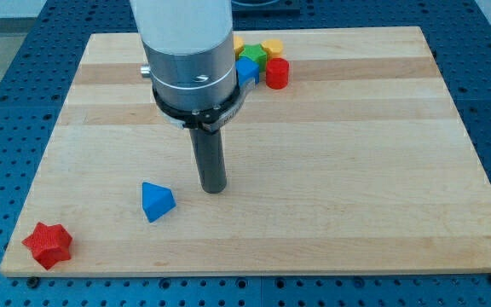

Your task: Slide the blue triangle towards the bottom left corner

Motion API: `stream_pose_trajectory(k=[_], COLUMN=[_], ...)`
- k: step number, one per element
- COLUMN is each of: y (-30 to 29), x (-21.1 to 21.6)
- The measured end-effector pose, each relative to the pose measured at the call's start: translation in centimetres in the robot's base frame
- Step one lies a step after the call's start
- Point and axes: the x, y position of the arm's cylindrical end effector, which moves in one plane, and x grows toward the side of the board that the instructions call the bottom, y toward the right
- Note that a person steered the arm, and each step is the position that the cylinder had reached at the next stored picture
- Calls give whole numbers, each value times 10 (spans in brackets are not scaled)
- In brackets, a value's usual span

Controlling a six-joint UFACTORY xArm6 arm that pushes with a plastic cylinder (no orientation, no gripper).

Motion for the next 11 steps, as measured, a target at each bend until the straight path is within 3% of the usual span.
stream_pose_trajectory(k=[11], y=[-109], x=[23])
